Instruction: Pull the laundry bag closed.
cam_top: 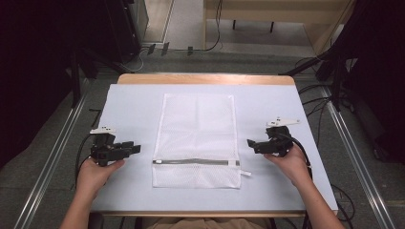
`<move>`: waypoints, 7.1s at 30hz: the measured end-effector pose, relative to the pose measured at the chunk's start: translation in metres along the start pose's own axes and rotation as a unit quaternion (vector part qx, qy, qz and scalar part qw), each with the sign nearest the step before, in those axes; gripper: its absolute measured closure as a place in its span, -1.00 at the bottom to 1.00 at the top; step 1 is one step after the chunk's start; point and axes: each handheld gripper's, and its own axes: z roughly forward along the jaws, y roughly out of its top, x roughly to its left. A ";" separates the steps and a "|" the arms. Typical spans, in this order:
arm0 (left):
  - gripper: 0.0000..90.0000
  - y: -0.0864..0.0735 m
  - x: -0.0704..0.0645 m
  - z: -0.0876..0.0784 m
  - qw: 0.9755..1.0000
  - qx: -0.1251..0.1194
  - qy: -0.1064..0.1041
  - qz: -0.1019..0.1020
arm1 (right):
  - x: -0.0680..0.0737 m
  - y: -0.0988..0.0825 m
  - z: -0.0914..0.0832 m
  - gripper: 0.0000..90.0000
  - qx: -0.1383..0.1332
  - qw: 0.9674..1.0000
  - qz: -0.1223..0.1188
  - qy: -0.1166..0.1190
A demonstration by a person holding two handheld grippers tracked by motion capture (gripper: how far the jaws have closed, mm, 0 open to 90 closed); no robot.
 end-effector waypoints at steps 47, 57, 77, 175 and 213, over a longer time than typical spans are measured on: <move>-0.18 0.002 0.002 0.009 0.999 0.024 -0.045 0.013 | 0.005 0.002 -0.004 0.05 0.008 0.999 -0.023 0.045; -0.09 0.003 0.003 0.007 0.999 0.024 -0.044 0.004 | 0.020 0.003 0.000 0.09 0.030 0.997 -0.033 0.066; -0.17 0.002 -0.001 0.009 0.998 0.027 -0.046 0.012 | 0.060 0.014 0.004 0.25 0.034 0.993 -0.062 0.098; -0.12 -0.003 -0.002 0.007 0.999 0.028 -0.038 0.025 | 0.210 0.067 0.087 0.45 0.067 0.956 -0.159 0.238; -0.13 -0.004 -0.001 0.006 0.999 0.026 -0.037 0.026 | 0.242 0.057 0.126 0.74 0.108 0.945 -0.146 0.273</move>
